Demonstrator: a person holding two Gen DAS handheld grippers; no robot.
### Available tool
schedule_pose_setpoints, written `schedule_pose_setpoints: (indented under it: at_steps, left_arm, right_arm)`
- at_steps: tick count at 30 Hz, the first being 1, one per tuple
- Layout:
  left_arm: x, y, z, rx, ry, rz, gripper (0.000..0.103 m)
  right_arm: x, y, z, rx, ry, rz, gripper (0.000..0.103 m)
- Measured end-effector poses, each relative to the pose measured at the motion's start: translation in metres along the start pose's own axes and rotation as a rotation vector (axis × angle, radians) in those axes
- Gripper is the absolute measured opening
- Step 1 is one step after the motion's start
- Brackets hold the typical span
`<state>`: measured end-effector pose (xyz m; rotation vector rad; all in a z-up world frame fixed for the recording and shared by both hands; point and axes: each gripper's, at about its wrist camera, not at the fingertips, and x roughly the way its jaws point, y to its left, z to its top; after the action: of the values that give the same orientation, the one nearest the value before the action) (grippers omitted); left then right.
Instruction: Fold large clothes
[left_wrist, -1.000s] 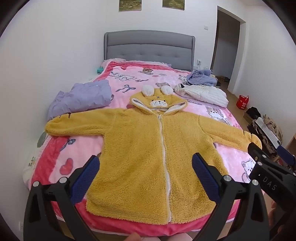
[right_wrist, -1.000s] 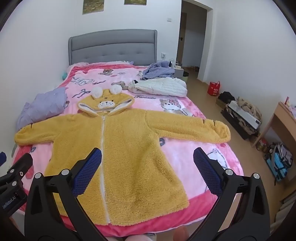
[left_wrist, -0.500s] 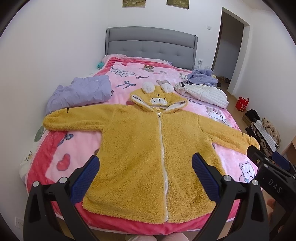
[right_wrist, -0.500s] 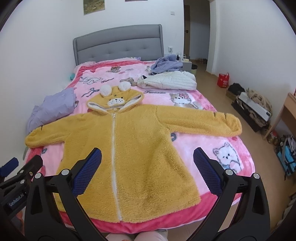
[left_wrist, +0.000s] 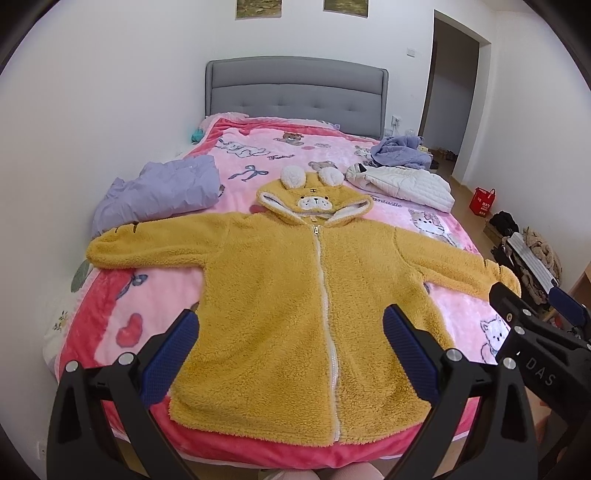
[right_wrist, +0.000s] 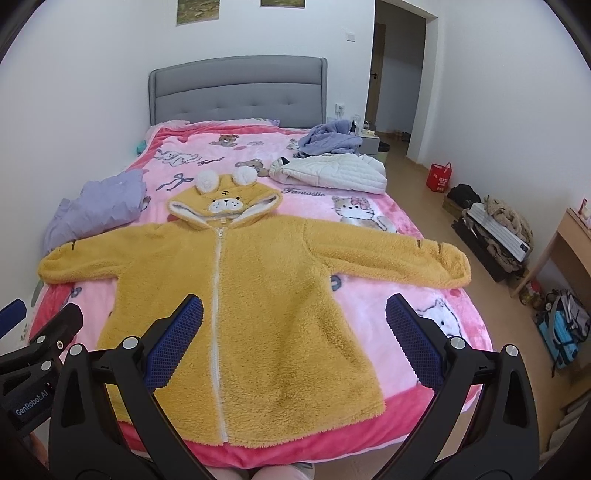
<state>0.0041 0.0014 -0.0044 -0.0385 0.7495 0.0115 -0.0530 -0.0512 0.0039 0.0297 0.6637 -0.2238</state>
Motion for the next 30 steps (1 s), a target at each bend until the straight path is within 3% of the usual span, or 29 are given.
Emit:
schedule_pose_setpoints:
  at_steps: [30]
  left_arm:
    - [-0.0013,-0.0003,-0.0015,0.017,0.005,0.016,0.098]
  right_arm:
    - [-0.0001,0.0018,-0.0036,-0.004,0.011,-0.005,0.095]
